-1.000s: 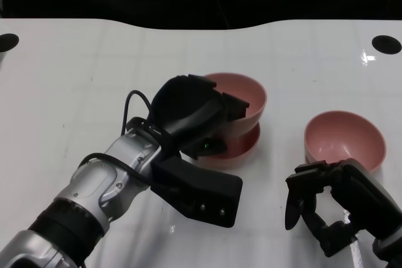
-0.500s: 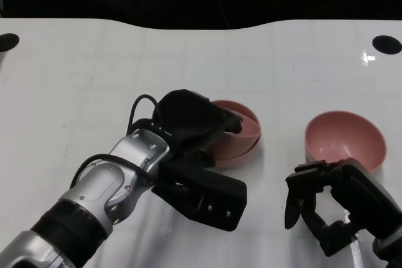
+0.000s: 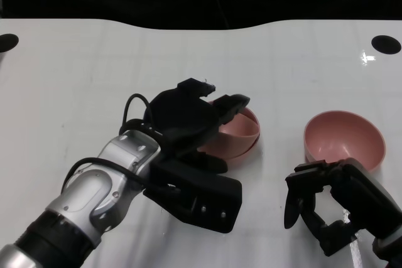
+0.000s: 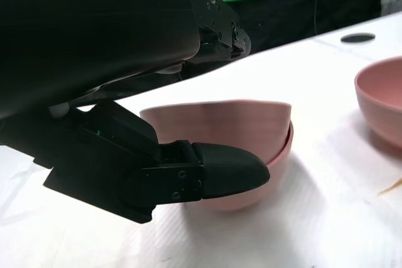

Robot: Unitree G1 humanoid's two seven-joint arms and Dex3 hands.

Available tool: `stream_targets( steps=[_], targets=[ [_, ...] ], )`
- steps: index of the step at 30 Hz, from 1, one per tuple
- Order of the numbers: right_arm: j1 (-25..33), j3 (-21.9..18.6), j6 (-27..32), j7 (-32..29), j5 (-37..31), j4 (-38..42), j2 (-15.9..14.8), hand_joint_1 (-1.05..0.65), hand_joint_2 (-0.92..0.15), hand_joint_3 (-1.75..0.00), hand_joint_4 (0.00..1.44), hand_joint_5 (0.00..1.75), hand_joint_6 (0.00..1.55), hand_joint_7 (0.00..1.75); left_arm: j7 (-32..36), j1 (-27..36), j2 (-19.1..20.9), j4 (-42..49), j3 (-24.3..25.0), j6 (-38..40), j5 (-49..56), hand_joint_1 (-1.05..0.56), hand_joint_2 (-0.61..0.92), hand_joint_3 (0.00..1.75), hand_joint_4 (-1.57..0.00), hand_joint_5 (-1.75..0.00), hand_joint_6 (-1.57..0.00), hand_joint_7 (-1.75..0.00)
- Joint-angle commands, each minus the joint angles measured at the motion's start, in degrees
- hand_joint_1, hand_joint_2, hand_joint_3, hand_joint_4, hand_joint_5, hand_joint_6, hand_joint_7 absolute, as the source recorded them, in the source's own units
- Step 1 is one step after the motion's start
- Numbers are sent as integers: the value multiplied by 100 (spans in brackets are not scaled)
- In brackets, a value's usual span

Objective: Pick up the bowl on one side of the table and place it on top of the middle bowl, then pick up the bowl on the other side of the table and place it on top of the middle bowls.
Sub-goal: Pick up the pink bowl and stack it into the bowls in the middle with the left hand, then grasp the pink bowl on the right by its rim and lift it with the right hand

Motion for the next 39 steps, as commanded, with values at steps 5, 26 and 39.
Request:
stream_targets(
  steps=[5, 26, 39],
  targets=[
    [-33, -5, -27, 13, 110, 34, -33, 31, -6, -166, 102, 162, 102, 120, -153, 562, 448, -961, 534, -7, -321, -89, 92, 62, 0, -18, -7, -1],
    [-9, -15, 37, 6, 86, -14, -41, 29, -4, -165, 102, 166, 103, 119, 1124, 2813, 1285, -2198, 1898, -1595, -883, -75, 92, 48, -6, -65, -26, -8],
    [-6, -29, 56, -29, 49, -41, -25, 28, -3, -168, 101, 168, 103, 120, 2513, 4133, 1016, -1874, 2517, -3095, -1534, -37, 92, 19, -50, -80, -67, -23]
  ],
)
